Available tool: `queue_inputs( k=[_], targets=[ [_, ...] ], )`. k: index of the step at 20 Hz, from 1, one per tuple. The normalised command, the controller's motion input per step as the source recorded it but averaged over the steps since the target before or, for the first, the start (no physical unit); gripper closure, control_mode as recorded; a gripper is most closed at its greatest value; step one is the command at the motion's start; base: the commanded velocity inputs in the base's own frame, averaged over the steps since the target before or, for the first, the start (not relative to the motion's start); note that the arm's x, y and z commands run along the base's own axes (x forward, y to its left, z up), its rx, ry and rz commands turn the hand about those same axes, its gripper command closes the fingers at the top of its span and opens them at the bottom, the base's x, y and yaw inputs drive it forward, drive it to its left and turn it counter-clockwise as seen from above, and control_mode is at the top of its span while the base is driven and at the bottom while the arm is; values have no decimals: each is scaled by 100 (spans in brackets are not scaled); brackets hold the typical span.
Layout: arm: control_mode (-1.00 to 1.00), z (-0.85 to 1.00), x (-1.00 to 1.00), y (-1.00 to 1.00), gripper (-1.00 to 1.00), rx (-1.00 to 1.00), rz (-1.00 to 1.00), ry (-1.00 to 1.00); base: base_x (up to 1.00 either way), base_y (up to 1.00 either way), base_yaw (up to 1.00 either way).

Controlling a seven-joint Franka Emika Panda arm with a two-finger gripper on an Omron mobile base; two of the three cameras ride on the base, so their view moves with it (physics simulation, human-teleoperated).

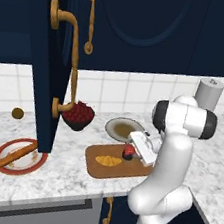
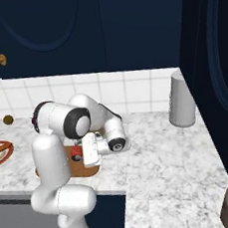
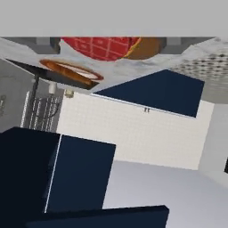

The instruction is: From the different types of pastries on the counter, select a croissant and place it on the cutting board. Then retrieve a jar of jam from the cabinet and place it alongside the croissant on the cutting board.

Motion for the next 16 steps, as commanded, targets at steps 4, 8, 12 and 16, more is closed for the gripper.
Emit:
queue_inputs(
  k=[4,8,12,16],
  targets=[
    [-100,100,-86,57,-100,-14,-6,-63,0,0,0],
    [-100,100,-55,4,-100,0,-10,-37,0,0,0],
    [-100,96,-88,1,-100,11,-15,-11,0,0,0],
    [-100,89,-100,11,-100,22,-32,0,0,0,0]
  ],
)
